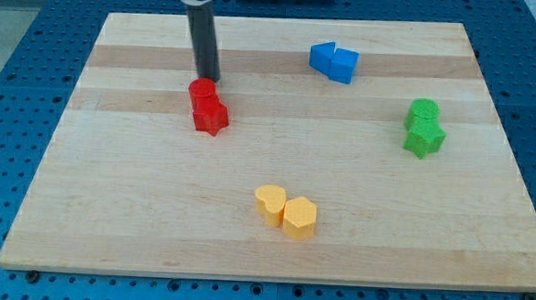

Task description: Slide the red circle a bit right

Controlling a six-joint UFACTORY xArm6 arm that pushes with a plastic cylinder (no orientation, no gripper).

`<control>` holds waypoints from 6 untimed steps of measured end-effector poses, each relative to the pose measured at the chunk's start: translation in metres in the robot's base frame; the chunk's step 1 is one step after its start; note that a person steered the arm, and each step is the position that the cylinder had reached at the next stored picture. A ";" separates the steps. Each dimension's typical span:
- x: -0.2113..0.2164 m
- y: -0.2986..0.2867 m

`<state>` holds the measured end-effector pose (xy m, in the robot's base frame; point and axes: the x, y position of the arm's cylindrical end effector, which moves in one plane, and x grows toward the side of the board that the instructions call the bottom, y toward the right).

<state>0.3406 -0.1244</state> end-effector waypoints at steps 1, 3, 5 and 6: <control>0.017 -0.028; 0.046 -0.044; 0.049 -0.038; 0.049 -0.031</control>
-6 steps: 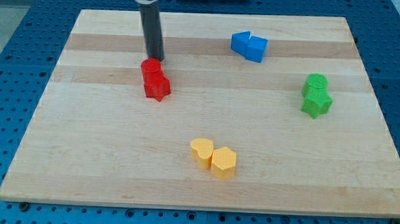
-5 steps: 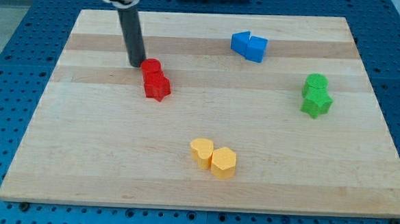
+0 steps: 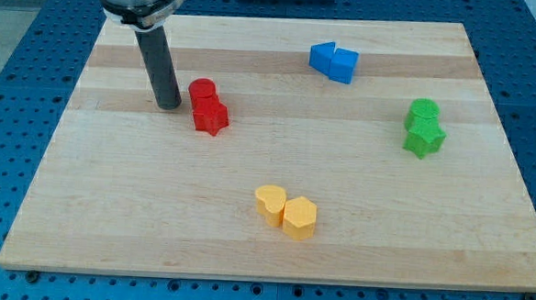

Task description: Slide the red circle a bit right

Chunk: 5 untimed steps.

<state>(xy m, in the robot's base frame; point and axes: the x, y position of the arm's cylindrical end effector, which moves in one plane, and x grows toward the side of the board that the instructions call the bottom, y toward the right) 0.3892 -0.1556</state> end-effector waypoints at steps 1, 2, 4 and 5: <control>0.000 0.012; 0.000 0.017; -0.009 0.017; -0.011 0.017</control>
